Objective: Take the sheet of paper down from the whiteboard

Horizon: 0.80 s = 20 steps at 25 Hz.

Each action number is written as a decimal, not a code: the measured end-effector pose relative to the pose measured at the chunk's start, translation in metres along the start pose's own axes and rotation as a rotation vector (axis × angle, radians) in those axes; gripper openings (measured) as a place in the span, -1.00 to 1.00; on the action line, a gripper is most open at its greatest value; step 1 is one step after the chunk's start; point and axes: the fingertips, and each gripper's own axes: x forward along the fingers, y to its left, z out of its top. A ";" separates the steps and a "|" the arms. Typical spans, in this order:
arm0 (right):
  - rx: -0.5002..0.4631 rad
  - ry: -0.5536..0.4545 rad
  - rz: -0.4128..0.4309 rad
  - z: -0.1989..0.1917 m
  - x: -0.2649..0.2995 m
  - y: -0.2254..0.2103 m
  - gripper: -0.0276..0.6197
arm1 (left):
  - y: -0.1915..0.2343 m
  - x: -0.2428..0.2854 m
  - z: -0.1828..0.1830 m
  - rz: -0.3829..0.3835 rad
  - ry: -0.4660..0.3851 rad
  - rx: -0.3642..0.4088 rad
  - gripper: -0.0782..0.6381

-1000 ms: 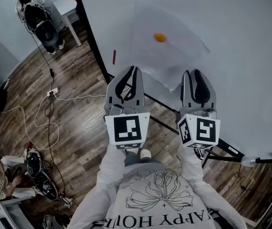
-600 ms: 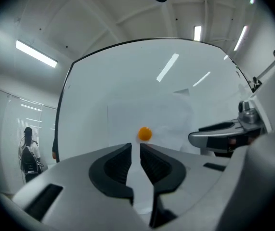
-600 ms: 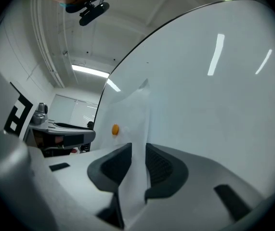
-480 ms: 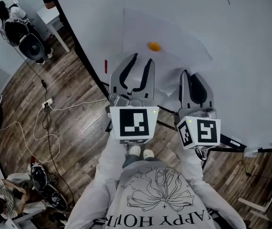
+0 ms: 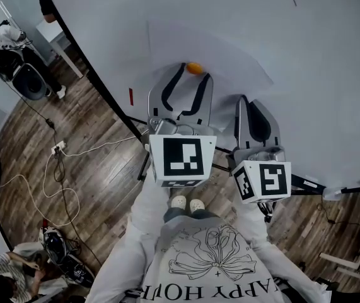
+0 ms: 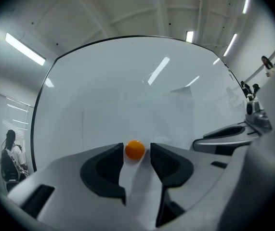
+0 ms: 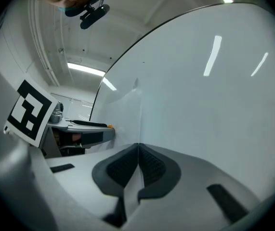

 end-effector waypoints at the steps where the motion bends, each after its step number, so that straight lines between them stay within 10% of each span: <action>1: 0.002 0.000 0.000 0.000 0.000 -0.001 -0.91 | 0.000 0.001 0.000 -0.002 0.000 -0.002 -0.30; 20: -0.007 0.007 -0.015 0.000 0.000 -0.002 -0.91 | 0.002 0.005 -0.008 -0.018 0.018 -0.033 -0.46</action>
